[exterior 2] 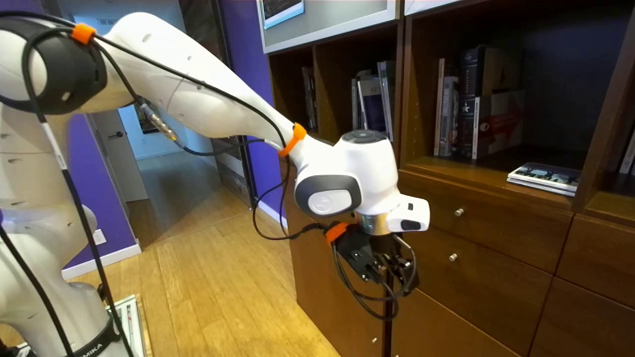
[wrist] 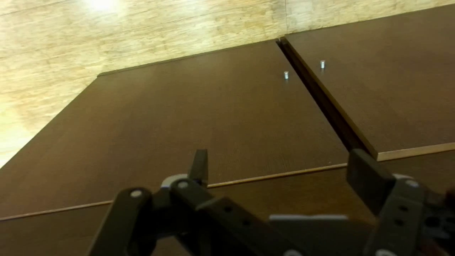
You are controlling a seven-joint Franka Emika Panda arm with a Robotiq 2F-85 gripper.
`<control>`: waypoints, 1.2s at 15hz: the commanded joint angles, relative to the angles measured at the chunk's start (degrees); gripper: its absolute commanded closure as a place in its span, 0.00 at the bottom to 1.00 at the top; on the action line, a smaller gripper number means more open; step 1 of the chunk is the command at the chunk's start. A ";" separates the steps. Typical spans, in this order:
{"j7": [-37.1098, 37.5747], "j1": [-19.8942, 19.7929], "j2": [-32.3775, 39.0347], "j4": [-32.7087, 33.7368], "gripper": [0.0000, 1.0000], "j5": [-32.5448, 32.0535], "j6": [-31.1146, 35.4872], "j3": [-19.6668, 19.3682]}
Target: Close the open drawer fully
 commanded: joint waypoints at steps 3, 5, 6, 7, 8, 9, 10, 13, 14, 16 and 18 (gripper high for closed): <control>10.95 8.59 -18.63 -18.76 0.00 -6.23 7.65 -4.41; 17.89 10.98 -24.20 -23.36 0.00 -11.57 8.32 -5.08; 22.27 11.63 -26.75 -25.21 0.00 -15.16 8.65 -4.91; 26.66 11.71 -29.16 -26.49 0.00 -18.67 8.44 -4.27; 30.87 11.41 -31.58 -27.41 0.00 -21.86 7.21 -3.31; 34.76 10.88 -33.70 -27.83 0.00 -24.47 6.34 -2.16; 37.44 10.33 -35.58 -28.21 0.00 -25.93 5.60 -1.21; 46.10 7.74 -38.93 -25.80 0.00 -29.65 1.17 1.83; 48.87 6.50 -39.70 -24.82 0.00 -30.80 0.10 2.65; 52.49 4.06 -40.48 -21.96 0.00 -33.25 -4.33 3.99; 48.79 6.13 -39.83 -22.77 0.00 -30.53 -2.62 2.20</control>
